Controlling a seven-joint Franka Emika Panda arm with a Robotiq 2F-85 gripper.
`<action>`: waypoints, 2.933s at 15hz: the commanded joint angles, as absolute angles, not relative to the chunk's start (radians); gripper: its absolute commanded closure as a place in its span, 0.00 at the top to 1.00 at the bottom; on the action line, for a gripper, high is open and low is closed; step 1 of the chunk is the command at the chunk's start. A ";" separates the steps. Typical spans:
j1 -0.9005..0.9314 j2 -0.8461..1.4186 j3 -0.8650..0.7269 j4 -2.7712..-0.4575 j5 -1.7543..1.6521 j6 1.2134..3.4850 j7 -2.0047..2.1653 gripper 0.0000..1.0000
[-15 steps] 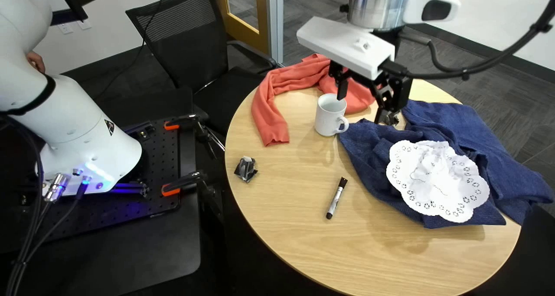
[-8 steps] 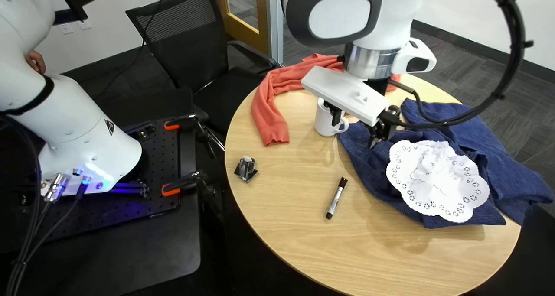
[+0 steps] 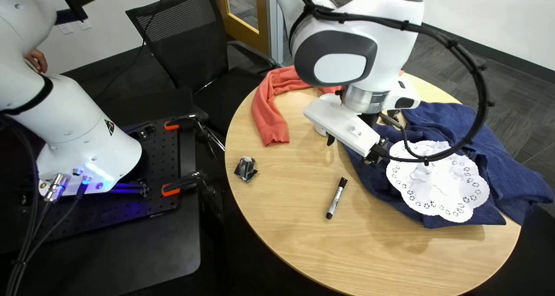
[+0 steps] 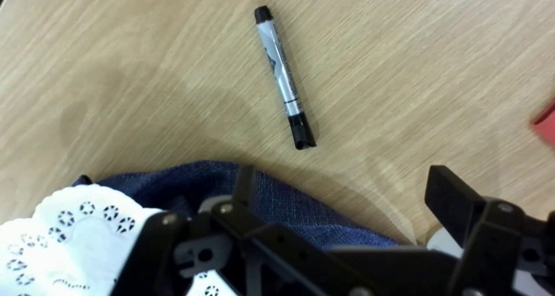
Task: Put the pen in the mug
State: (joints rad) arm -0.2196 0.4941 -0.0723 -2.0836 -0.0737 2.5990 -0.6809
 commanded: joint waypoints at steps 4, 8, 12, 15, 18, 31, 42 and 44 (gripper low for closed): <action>-0.257 0.569 -0.055 -2.033 -0.094 2.596 -0.666 1.00; -0.257 0.588 -0.054 -2.017 -0.096 2.596 -0.665 1.00; -0.278 0.640 -0.038 -1.976 -0.094 2.616 -0.700 1.00; -0.287 0.683 -0.035 -1.948 -0.109 2.628 -0.710 1.00; -0.295 0.735 -0.038 -1.907 -0.131 2.633 -0.705 1.00; -0.336 0.876 -0.003 -1.784 -0.144 2.611 -0.735 1.00; -0.337 0.894 0.001 -1.769 -0.140 2.610 -0.736 0.19; -0.332 0.876 -0.003 -1.780 -0.134 2.603 -0.719 0.04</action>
State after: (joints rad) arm -0.3214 0.8918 -0.0137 -1.7859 -0.1328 2.6183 -0.7241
